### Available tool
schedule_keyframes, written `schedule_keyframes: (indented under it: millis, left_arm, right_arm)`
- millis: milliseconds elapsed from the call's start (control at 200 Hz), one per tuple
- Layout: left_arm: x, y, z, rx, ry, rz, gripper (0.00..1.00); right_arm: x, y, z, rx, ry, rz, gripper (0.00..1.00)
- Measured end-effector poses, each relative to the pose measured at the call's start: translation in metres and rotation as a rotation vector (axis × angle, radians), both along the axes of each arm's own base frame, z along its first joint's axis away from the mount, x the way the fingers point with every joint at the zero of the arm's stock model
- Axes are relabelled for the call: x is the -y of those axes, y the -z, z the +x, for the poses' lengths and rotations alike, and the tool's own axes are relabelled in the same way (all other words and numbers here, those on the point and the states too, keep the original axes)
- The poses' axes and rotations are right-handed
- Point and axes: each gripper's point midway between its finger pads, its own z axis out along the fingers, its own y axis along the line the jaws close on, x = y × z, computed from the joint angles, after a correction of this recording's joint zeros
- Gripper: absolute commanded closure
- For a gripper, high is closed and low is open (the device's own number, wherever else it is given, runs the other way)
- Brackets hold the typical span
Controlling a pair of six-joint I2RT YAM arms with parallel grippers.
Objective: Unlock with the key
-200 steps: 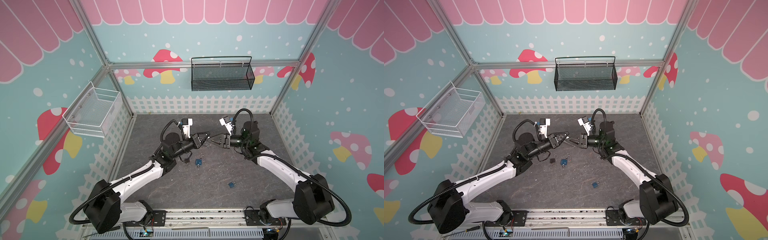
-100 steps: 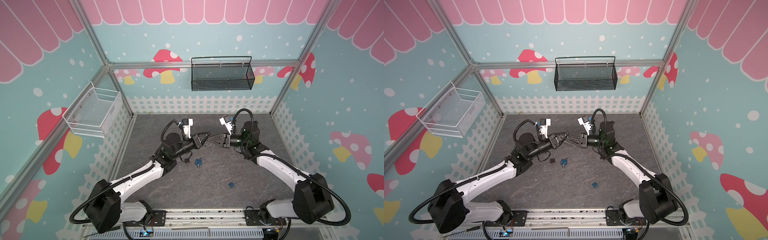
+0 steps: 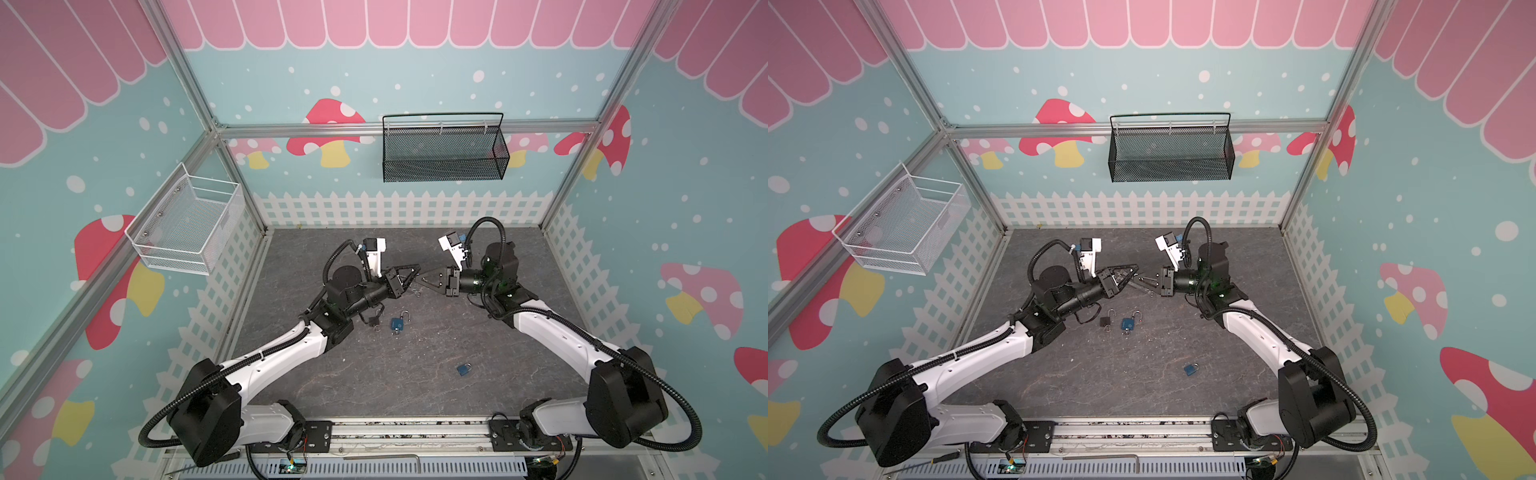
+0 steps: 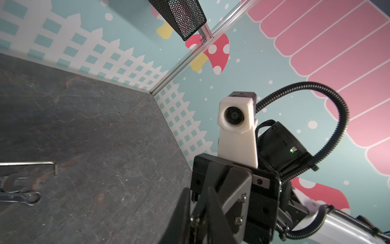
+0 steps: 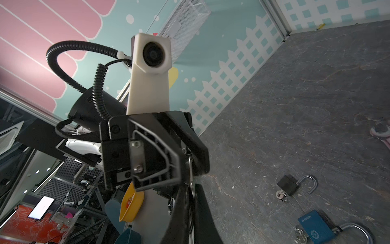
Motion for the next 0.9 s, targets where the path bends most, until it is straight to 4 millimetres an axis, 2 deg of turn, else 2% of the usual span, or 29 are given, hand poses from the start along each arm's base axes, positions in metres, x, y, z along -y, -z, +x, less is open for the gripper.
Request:
schedule_keyframes:
  millis: [105, 270, 415, 520, 685, 820, 901]
  left_arm:
    - [-0.002, 0.002, -0.001, 0.004, -0.010, 0.022, 0.62]
    - [-0.013, 0.009, -0.003, 0.000, -0.053, 0.098, 0.58]
    - [-0.015, 0.030, -0.011, -0.035, -0.077, 0.227, 0.55]
    - [0.000, 0.044, -0.029, -0.048, -0.027, 0.331, 0.53]
    - [0.037, 0.075, -0.060, -0.061, 0.103, 0.507, 0.48]
    - [0.069, 0.112, -0.086, -0.064, 0.232, 0.668, 0.45]
    - [0.089, 0.134, -0.101, -0.060, 0.315, 0.760, 0.45]
  right_arm:
    - [0.004, 0.008, 0.004, -0.018, 0.027, -0.028, 1.00]
    - [0.021, 0.022, 0.015, -0.043, 0.102, -0.084, 1.00]
    - [0.045, 0.053, 0.022, -0.100, 0.185, -0.149, 1.00]
    - [0.064, 0.084, 0.021, -0.168, 0.246, -0.204, 1.00]
    - [0.092, 0.137, 0.015, -0.273, 0.336, -0.305, 1.00]
    - [0.108, 0.160, 0.009, -0.305, 0.396, -0.365, 1.00]
    - [0.115, 0.165, 0.009, -0.302, 0.426, -0.387, 1.00]
